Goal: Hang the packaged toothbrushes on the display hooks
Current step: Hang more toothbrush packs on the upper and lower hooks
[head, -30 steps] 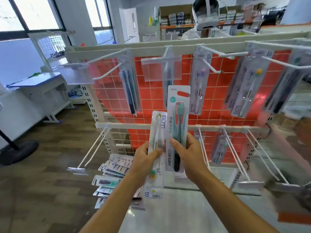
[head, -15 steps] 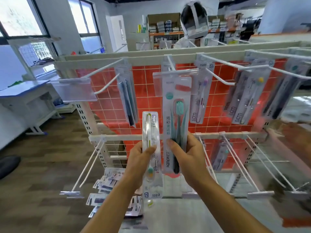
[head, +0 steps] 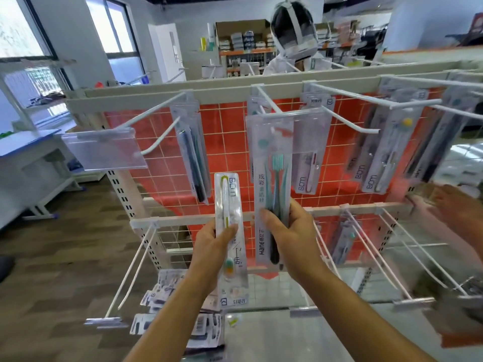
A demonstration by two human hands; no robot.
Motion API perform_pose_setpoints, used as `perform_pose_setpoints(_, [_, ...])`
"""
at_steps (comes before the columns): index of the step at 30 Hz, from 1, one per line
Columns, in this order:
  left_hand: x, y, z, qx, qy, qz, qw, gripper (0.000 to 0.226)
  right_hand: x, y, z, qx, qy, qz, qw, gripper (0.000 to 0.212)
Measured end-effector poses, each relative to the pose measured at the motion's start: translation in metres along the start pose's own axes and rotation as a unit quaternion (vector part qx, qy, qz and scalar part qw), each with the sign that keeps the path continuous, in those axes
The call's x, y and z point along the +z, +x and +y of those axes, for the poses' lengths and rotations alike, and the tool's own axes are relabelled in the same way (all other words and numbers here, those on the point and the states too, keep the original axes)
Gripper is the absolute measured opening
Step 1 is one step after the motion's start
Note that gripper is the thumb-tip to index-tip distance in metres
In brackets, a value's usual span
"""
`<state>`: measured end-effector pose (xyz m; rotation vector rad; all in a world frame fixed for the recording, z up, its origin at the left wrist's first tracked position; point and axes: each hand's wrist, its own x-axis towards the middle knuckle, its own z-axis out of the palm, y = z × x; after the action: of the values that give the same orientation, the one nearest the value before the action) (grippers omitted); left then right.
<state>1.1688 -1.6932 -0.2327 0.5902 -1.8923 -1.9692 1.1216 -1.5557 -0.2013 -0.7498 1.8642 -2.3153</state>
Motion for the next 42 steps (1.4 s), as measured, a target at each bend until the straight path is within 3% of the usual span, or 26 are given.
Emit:
perform_pose_setpoints(7, [-0.008, 0.013, -0.002, -0.013, 0.001, -0.004, 1.000, 0.014, 0.008, 0.045, 0.019, 0.019, -0.052, 0.046, 0.997, 0.014])
perform_pose_setpoints(17, [-0.014, 0.029, 0.003, -0.031, -0.017, -0.027, 0.999, 0.019, 0.003, 0.115, 0.035, 0.066, -0.110, 0.030, 0.991, 0.000])
perform_pose_setpoints(22, [-0.016, 0.032, 0.004, -0.029, -0.016, -0.024, 0.999, 0.031, 0.006, 0.126, 0.033, 0.095, -0.116, 0.033, 0.988, 0.010])
perform_pose_setpoints(24, [-0.015, 0.031, 0.005, -0.024, -0.007, -0.033, 0.999, 0.032, 0.007, 0.129, 0.035, 0.108, -0.104, 0.030, 0.988, 0.002])
perform_pose_setpoints(28, [-0.015, 0.028, 0.006, -0.019, 0.004, -0.039, 0.999, 0.032, 0.009, 0.136, 0.039, 0.128, -0.104, 0.040, 0.986, 0.029])
perform_pose_setpoints(42, [0.004, 0.007, 0.015, -0.040, 0.015, -0.077, 0.996, 0.029, -0.012, 0.122, 0.060, 0.136, -0.174, 0.038, 0.974, 0.044])
